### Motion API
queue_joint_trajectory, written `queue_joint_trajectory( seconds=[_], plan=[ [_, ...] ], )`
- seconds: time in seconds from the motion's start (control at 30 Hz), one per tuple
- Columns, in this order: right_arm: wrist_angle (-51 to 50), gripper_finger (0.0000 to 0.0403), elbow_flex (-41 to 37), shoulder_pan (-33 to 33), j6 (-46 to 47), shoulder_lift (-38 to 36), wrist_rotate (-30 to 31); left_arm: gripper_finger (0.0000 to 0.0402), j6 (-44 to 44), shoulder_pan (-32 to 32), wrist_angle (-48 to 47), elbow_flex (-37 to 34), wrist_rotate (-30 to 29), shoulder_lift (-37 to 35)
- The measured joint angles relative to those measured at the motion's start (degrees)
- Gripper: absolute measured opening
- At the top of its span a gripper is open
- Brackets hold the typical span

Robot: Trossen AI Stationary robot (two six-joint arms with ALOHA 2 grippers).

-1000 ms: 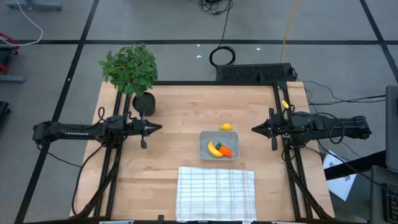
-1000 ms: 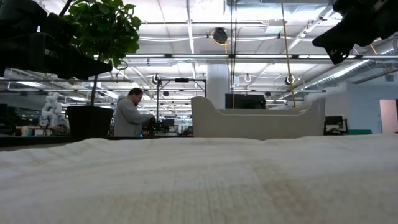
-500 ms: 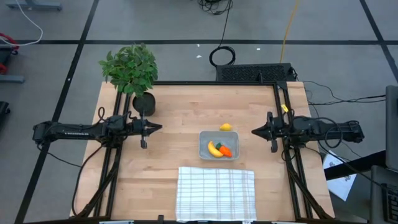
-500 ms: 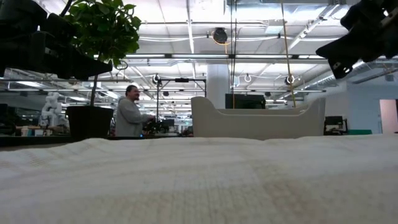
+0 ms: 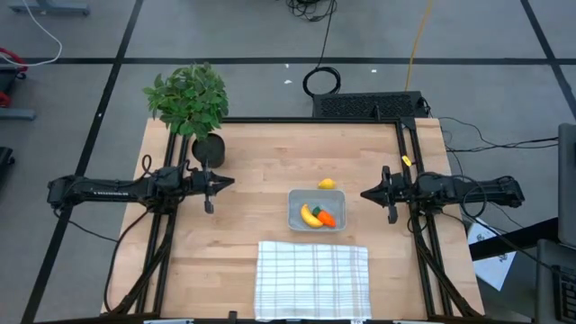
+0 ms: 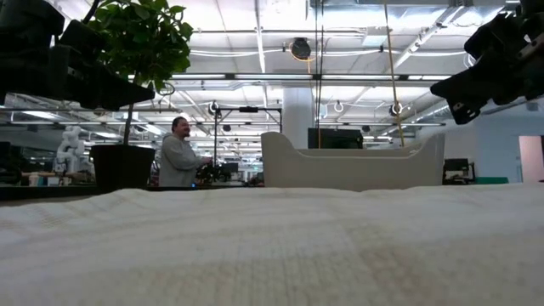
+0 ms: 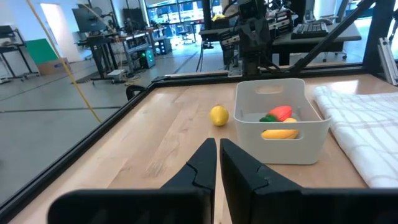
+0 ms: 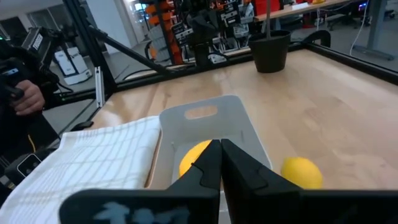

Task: Pick and placing Produce into tupperware
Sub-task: Put the yellow lemon into the gray bin

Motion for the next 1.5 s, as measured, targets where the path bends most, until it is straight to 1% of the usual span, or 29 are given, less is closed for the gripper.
queue_joint_trajectory(
  seconds=[0.2, 0.33, 1.5],
  plan=[
    [0.28, 0.0, 0.0, 0.0, -0.01, 0.0, -0.02, 0.0026, 0.14, -0.01, 0.01, 0.01, 0.0, 0.02],
    [0.28, 0.0, 0.0, 0.0, -0.01, 0.0, -1.49, 0.0026, -0.09, 0.0, 0.02, 0.01, 0.0, 0.0],
    [0.23, 0.0, 0.03, 0.02, 0.18, 0.0, -1.51, 0.0026, -1.97, 0.0, 0.02, 0.02, 0.02, 0.01]
  ],
)
